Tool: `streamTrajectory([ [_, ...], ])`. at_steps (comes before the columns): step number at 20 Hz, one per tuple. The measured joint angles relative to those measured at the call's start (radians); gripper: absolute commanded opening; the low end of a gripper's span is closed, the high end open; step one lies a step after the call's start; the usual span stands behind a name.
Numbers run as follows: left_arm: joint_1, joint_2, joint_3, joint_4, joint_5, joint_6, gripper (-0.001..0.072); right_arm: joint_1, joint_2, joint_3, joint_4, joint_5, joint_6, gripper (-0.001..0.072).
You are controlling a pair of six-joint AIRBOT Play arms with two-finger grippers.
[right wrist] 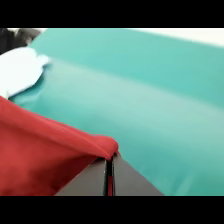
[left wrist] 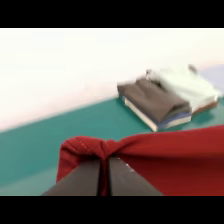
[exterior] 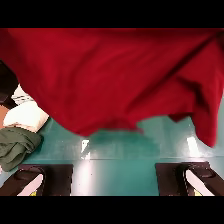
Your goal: Fold the shirts.
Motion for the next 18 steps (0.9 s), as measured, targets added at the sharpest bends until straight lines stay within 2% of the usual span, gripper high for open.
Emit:
streamTrajectory([
  [4,0.0,-0.154,-0.172,0.012,-0.037,0.0,0.0024,0.103,-0.153,-0.149,-0.05,0.016,0.038,0.0014],
  [7,0.0,-0.312,-0.297,0.032,-0.029,0.002,0.0025,0.168,-0.3,-0.27,-0.117,-0.056,0.05,0.0015],
  [8,0.0,-0.364,-0.322,0.035,-0.021,0.002,0.0046,0.18,-0.346,-0.294,-0.124,-0.091,0.051,0.0048],
  [9,0.0,-0.417,-0.343,0.041,-0.015,0.003,0.0365,0.189,-0.394,-0.31,-0.134,-0.121,0.054,0.0279],
  [10,0.0,-0.456,-0.356,0.047,-0.007,0.003,0.0587,0.19,-0.438,-0.311,-0.143,-0.153,0.055,0.0408],
  [14,0.027,-0.521,-0.371,0.077,-0.005,-0.032,0.0586,0.158,-0.543,-0.223,-0.154,-0.165,0.062,0.0407],
  [18,0.097,-0.458,-0.459,0.09,-0.089,-0.074,0.0587,0.109,-0.486,-0.223,-0.143,-0.119,0.065,0.0407],
])
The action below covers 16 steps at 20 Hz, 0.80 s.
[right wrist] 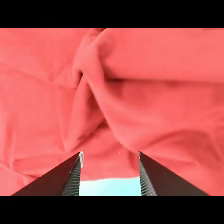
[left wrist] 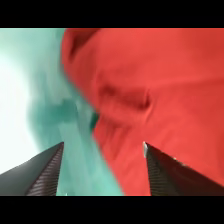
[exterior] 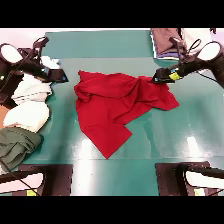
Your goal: Fold the shirts.
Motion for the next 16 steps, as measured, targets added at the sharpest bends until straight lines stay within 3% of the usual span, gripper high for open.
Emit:
streamTrajectory([
  [4,0.001,0.142,-0.297,-0.027,-0.008,-0.031,0.0587,-0.021,0.137,-0.121,0.003,0.004,0.0,0.0407],
  [9,-0.084,0.252,-0.684,-0.185,0.112,-0.051,0.0587,-0.026,0.262,-0.246,0.021,-0.044,-0.001,0.0406],
  [16,-0.237,0.277,-0.864,-0.364,0.351,-0.066,0.0583,-0.021,0.307,-0.281,0.086,-0.077,-0.002,0.0407],
])
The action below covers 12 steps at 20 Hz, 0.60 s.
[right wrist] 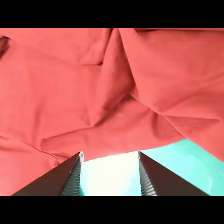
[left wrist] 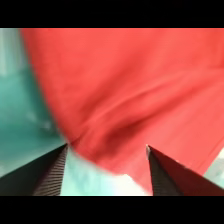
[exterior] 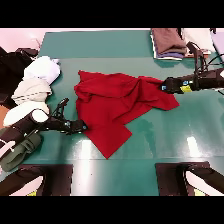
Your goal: Fold the shirts.
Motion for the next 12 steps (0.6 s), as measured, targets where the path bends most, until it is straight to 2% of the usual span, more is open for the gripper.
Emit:
streamTrajectory([
  [1,-0.017,0.0,-0.006,-0.012,0.035,-0.009,0.0455,0.0,0.001,-0.001,0.006,-0.002,0.0,0.0406],
  [2,-0.032,-0.001,-0.013,-0.015,0.079,-0.021,0.0255,0.0,0.002,-0.002,0.01,-0.003,0.0,0.0406],
  [3,-0.039,-0.004,-0.019,-0.016,0.111,-0.035,0.0024,0.0,0.003,-0.003,0.012,-0.003,0.0,0.0406],
  [7,0.006,-0.001,0.024,-0.013,0.154,-0.074,0.0024,-0.032,0.007,-0.009,0.014,0.037,-0.01,0.0406],
  [12,0.138,0.001,0.21,0.132,0.033,-0.082,0.0024,-0.235,0.076,-0.167,0.011,0.098,-0.036,0.0406],
])
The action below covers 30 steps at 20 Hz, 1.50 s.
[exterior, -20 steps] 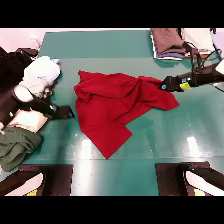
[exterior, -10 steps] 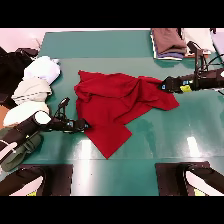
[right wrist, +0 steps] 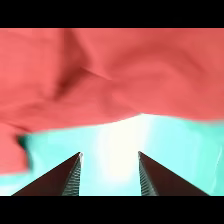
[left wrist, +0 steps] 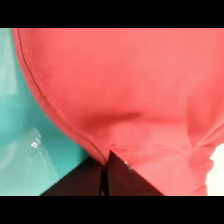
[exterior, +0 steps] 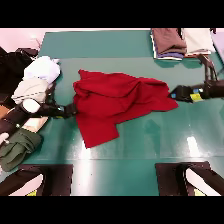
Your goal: Fold the shirts.
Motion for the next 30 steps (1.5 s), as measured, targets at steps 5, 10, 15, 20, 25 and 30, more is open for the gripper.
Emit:
streamTrajectory([
  [5,0.053,0.0,0.127,0.071,-0.065,0.019,0.0024,-0.297,-0.003,-0.232,0.015,-0.004,-0.064,0.0406],
  [10,0.064,0.0,0.155,0.085,-0.079,0.027,0.0024,-0.379,-0.146,-0.329,0.142,-0.095,-0.15,0.0379],
  [15,0.066,0.0,0.161,0.088,-0.082,0.028,0.0024,-0.249,-0.317,-0.26,0.223,-0.225,-0.163,0.0351],
  [20,0.067,0.0,0.163,0.089,-0.082,0.028,0.0024,-0.11,-0.404,-0.173,0.227,-0.322,-0.156,0.0015],
  [25,0.067,0.022,0.229,0.085,-0.099,0.03,0.0023,-0.037,-0.326,-0.068,0.233,-0.329,-0.169,0.0015],
  [30,0.067,0.163,0.523,0.113,-0.111,0.042,0.0023,-0.075,-0.09,0.186,0.235,-0.251,-0.192,0.0015],
])
